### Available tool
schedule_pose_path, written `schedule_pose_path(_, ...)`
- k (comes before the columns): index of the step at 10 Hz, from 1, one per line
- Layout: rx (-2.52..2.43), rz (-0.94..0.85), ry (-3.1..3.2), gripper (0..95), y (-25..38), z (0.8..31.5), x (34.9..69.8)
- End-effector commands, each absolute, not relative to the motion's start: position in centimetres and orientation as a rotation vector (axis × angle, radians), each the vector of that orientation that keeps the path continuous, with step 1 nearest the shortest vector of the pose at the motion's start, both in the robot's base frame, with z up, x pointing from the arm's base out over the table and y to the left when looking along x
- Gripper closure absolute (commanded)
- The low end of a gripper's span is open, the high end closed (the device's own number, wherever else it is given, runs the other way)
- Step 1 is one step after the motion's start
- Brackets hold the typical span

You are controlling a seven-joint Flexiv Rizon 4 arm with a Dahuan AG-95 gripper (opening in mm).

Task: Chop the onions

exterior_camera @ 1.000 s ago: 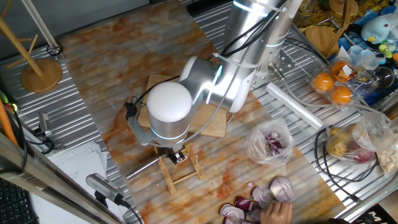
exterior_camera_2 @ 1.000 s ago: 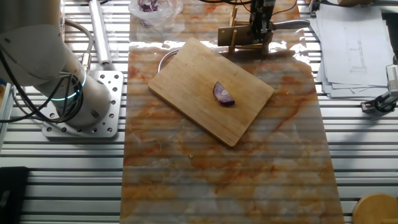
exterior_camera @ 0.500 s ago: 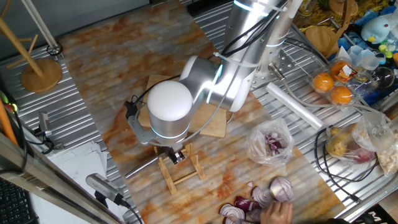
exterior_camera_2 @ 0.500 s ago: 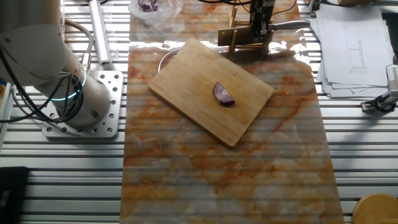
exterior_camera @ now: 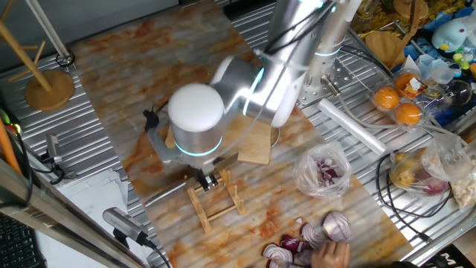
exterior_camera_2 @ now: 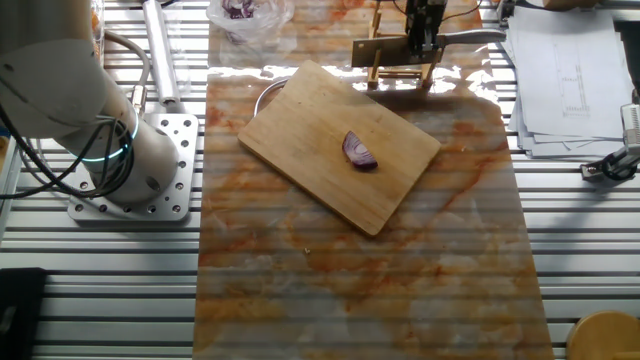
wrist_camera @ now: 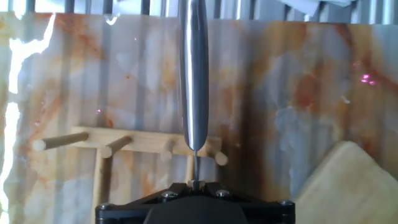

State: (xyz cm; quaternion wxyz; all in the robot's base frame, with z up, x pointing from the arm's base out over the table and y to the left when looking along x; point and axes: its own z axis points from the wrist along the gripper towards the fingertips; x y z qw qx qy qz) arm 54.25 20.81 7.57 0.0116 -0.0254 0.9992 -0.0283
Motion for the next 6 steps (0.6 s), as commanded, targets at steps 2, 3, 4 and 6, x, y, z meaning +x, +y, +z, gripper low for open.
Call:
schedule_pose_path(2, 0.000, 0.007, 3.131, 95.0, 20.7, 12.6, 54.3)
schedule_pose_path(3, 0.012, 0.030, 3.136, 95.0, 20.7, 13.8, 54.3)
schedule_pose_path(4, 0.013, 0.046, 3.143, 95.0, 20.6, 14.7, 54.4)
schedule_pose_path(6, -0.053, 0.064, 3.175, 95.0, 18.3, 17.6, 54.0)
